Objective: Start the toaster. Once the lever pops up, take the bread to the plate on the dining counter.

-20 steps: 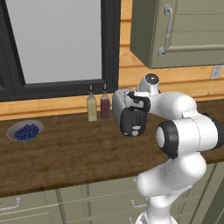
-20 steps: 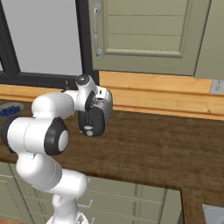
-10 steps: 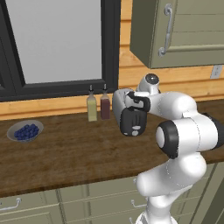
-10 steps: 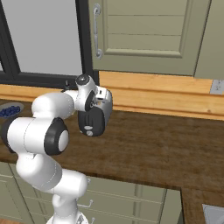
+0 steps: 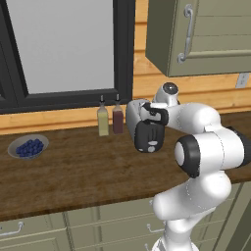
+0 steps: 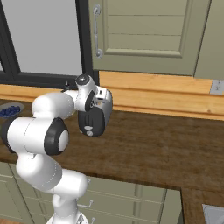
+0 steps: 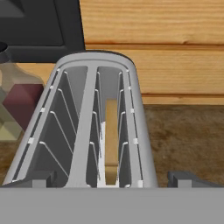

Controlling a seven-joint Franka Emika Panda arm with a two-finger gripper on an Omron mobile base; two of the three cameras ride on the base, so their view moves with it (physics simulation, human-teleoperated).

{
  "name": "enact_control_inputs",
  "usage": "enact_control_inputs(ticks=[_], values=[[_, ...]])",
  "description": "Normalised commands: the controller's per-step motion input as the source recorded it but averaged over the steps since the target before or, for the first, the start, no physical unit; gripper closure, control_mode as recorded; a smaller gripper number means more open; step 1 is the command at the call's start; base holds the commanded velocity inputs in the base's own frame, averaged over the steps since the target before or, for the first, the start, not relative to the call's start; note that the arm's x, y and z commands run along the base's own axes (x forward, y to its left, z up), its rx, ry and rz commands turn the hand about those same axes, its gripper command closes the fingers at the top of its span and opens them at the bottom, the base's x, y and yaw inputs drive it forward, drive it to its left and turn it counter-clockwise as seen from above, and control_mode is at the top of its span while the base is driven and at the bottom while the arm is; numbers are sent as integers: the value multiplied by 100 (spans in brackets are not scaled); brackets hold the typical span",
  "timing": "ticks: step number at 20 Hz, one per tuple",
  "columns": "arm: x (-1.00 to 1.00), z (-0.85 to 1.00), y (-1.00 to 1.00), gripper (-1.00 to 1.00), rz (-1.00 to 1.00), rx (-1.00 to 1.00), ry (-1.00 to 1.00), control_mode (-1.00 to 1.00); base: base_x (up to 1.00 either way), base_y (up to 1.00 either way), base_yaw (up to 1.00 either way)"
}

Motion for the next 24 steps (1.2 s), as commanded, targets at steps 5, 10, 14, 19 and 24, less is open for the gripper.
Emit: enact_control_inputs(ticks=[5,10,14,19,24], values=[[0,0,0,-100,0,0,0,-100,0,0,0],[0,0,0,-100,0,0,0,-100,0,0,0],[0,0,0,-100,0,0,0,-100,0,0,0],[0,0,0,-100,0,0,0,-100,0,0,0],[0,0,0,-100,0,0,0,-100,0,0,0]])
